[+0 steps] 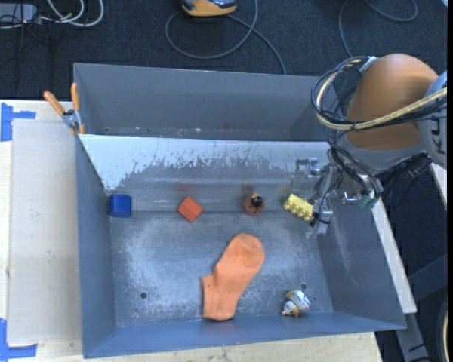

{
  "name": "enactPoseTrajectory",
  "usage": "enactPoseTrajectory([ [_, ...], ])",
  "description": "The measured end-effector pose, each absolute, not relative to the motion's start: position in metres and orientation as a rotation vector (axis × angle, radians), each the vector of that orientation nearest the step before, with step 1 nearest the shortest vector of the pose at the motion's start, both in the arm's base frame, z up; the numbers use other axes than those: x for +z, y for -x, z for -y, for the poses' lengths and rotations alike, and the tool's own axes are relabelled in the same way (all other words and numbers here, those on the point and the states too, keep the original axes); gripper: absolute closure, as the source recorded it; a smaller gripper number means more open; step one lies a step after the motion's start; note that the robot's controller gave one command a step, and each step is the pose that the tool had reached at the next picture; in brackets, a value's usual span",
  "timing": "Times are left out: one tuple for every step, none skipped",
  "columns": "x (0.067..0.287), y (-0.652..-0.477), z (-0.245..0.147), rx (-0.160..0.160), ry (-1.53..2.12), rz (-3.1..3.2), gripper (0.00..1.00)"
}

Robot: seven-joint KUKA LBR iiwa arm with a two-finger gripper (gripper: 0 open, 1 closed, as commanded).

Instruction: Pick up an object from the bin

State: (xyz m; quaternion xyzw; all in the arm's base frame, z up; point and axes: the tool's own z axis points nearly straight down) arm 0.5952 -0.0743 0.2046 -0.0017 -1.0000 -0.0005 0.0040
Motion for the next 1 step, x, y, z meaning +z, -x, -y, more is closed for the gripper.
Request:
enactPoseTrajectory([
  [0.2094, -0.5966, 0.074, 0.0, 0.002, 3.141, 0.0],
])
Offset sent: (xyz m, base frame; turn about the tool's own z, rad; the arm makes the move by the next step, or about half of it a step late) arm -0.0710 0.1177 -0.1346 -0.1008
